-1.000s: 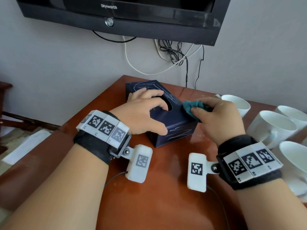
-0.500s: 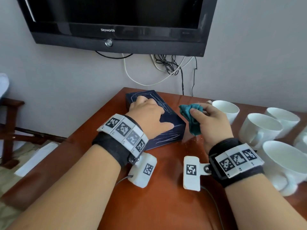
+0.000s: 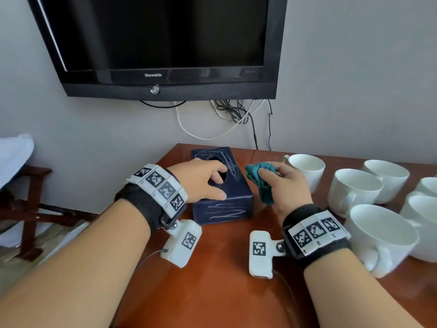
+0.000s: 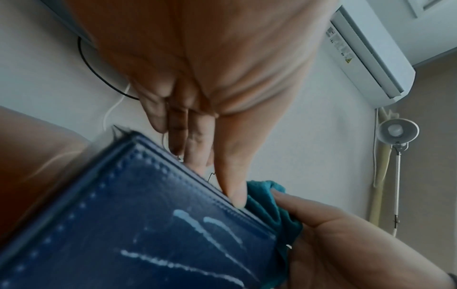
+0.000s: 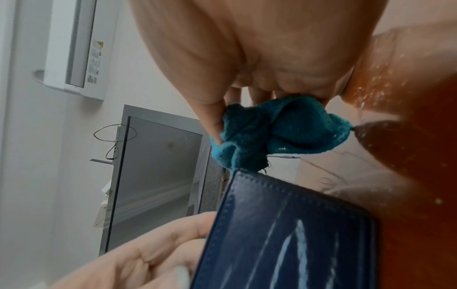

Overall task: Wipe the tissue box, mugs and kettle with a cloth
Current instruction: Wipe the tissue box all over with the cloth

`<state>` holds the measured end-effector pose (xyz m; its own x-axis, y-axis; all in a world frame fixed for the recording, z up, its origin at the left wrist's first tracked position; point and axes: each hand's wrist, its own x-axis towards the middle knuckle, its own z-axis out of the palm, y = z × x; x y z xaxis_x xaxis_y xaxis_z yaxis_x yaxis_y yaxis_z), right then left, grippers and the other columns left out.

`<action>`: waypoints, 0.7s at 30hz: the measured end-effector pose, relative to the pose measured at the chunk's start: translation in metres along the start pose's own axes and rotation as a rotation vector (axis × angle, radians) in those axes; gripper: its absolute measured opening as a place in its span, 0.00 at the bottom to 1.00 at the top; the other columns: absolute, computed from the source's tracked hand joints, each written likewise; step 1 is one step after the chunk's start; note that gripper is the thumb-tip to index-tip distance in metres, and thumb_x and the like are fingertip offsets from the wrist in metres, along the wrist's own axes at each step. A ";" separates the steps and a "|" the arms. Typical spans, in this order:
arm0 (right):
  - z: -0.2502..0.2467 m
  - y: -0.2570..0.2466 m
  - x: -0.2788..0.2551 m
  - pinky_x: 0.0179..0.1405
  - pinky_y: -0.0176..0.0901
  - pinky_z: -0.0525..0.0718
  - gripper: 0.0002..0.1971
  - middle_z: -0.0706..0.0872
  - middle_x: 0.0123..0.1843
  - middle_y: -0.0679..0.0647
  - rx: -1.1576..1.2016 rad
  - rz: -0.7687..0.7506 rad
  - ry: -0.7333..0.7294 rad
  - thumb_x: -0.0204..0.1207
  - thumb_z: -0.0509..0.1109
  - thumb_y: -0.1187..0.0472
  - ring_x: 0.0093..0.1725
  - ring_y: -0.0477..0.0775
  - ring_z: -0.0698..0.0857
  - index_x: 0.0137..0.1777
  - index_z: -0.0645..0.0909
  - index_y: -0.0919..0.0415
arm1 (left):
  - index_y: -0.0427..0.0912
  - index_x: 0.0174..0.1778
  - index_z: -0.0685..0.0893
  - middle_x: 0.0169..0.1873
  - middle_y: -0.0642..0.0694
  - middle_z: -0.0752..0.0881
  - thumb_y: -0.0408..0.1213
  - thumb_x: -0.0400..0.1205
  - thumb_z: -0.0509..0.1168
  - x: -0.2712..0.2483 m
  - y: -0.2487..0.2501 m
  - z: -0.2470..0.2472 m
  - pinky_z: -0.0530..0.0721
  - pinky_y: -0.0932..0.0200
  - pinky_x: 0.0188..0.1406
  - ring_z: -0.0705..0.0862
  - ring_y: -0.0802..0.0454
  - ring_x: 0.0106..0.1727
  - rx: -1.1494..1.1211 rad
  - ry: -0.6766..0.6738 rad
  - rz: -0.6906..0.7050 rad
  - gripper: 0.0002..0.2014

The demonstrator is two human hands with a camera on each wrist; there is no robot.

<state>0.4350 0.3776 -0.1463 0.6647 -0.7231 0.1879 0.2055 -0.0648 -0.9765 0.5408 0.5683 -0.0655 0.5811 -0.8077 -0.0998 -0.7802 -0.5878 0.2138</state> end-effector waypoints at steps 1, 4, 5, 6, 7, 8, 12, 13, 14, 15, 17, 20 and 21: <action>0.000 0.001 0.000 0.58 0.64 0.91 0.06 0.95 0.44 0.53 0.007 0.007 0.000 0.81 0.77 0.63 0.49 0.59 0.93 0.46 0.91 0.50 | 0.57 0.88 0.64 0.75 0.62 0.82 0.54 0.85 0.71 -0.002 -0.003 -0.002 0.69 0.61 0.68 0.70 0.58 0.77 0.000 -0.027 0.010 0.36; 0.000 0.002 0.002 0.57 0.63 0.91 0.06 0.95 0.44 0.52 0.011 0.014 -0.003 0.80 0.77 0.62 0.49 0.59 0.93 0.45 0.92 0.49 | 0.58 0.89 0.61 0.77 0.65 0.80 0.52 0.86 0.71 -0.007 -0.004 -0.008 0.73 0.58 0.73 0.71 0.58 0.78 0.028 -0.094 0.019 0.37; 0.000 0.002 0.002 0.56 0.62 0.91 0.05 0.95 0.44 0.52 0.012 0.017 -0.003 0.80 0.77 0.62 0.50 0.59 0.93 0.46 0.91 0.49 | 0.57 0.90 0.61 0.78 0.64 0.79 0.53 0.86 0.71 -0.006 -0.001 -0.009 0.75 0.57 0.73 0.73 0.57 0.78 0.028 -0.098 0.013 0.38; 0.000 0.002 0.002 0.55 0.60 0.90 0.05 0.95 0.44 0.52 0.013 0.017 -0.004 0.81 0.77 0.62 0.50 0.60 0.93 0.48 0.91 0.50 | 0.56 0.90 0.61 0.78 0.62 0.79 0.56 0.85 0.70 -0.005 0.004 -0.009 0.76 0.57 0.74 0.75 0.56 0.77 0.021 -0.094 -0.002 0.38; 0.000 0.003 0.002 0.53 0.59 0.90 0.04 0.95 0.44 0.52 0.012 0.014 -0.006 0.81 0.77 0.62 0.51 0.60 0.93 0.49 0.91 0.51 | 0.54 0.90 0.62 0.78 0.59 0.79 0.61 0.84 0.69 -0.003 0.011 -0.006 0.77 0.57 0.74 0.76 0.54 0.77 0.008 -0.080 -0.025 0.40; -0.001 0.003 0.002 0.51 0.58 0.90 0.04 0.95 0.45 0.52 0.008 0.008 -0.010 0.81 0.77 0.62 0.51 0.61 0.93 0.50 0.91 0.51 | 0.52 0.88 0.65 0.76 0.56 0.80 0.68 0.82 0.66 -0.001 0.019 0.000 0.77 0.55 0.74 0.75 0.53 0.77 0.001 -0.062 -0.058 0.41; -0.003 -0.001 0.000 0.51 0.56 0.90 0.05 0.95 0.44 0.53 0.024 -0.003 -0.036 0.82 0.76 0.64 0.50 0.59 0.93 0.50 0.90 0.53 | 0.47 0.76 0.76 0.64 0.48 0.81 0.81 0.76 0.57 0.010 0.038 0.028 0.79 0.42 0.71 0.67 0.45 0.76 0.070 0.008 -0.174 0.45; -0.004 -0.002 -0.001 0.51 0.56 0.91 0.05 0.95 0.44 0.53 0.030 -0.004 -0.042 0.82 0.76 0.65 0.50 0.58 0.93 0.50 0.91 0.53 | 0.47 0.74 0.76 0.63 0.48 0.80 0.80 0.76 0.59 0.011 0.039 0.032 0.79 0.42 0.71 0.67 0.45 0.76 0.056 0.020 -0.186 0.44; -0.004 -0.003 -0.001 0.50 0.55 0.90 0.06 0.95 0.44 0.52 0.034 -0.006 -0.047 0.82 0.76 0.65 0.49 0.57 0.93 0.50 0.91 0.53 | 0.47 0.72 0.76 0.62 0.48 0.79 0.78 0.76 0.61 0.011 0.039 0.032 0.79 0.42 0.70 0.66 0.46 0.75 0.028 0.026 -0.192 0.41; -0.004 -0.004 -0.002 0.49 0.53 0.89 0.06 0.95 0.44 0.52 0.039 -0.012 -0.053 0.81 0.76 0.65 0.49 0.56 0.93 0.50 0.91 0.53 | 0.48 0.69 0.77 0.60 0.48 0.78 0.76 0.76 0.63 0.011 0.038 0.030 0.80 0.43 0.68 0.68 0.47 0.73 0.007 0.027 -0.198 0.38; -0.003 -0.005 -0.003 0.48 0.51 0.88 0.07 0.95 0.46 0.53 0.051 -0.026 -0.079 0.81 0.77 0.66 0.51 0.57 0.93 0.51 0.92 0.53 | 0.49 0.65 0.78 0.61 0.47 0.75 0.71 0.74 0.69 0.009 0.031 0.024 0.83 0.45 0.64 0.72 0.49 0.67 -0.024 0.015 -0.215 0.34; 0.002 -0.011 -0.009 0.45 0.47 0.87 0.09 0.95 0.48 0.57 0.080 -0.051 -0.177 0.79 0.77 0.71 0.49 0.56 0.93 0.50 0.92 0.56 | 0.51 0.66 0.80 0.66 0.46 0.73 0.71 0.67 0.72 0.009 0.012 0.021 0.86 0.46 0.64 0.78 0.51 0.63 -0.069 0.000 -0.197 0.37; 0.003 -0.013 -0.011 0.45 0.46 0.88 0.10 0.95 0.48 0.58 0.073 -0.069 -0.214 0.78 0.77 0.72 0.48 0.55 0.92 0.49 0.92 0.56 | 0.52 0.67 0.81 0.67 0.47 0.74 0.72 0.63 0.71 0.010 0.007 0.021 0.86 0.47 0.65 0.79 0.51 0.64 -0.084 0.014 -0.179 0.40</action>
<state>0.4277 0.3883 -0.1352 0.7827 -0.5561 0.2794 0.3021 -0.0529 -0.9518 0.5361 0.5555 -0.0853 0.7121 -0.6899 -0.1304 -0.6426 -0.7153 0.2747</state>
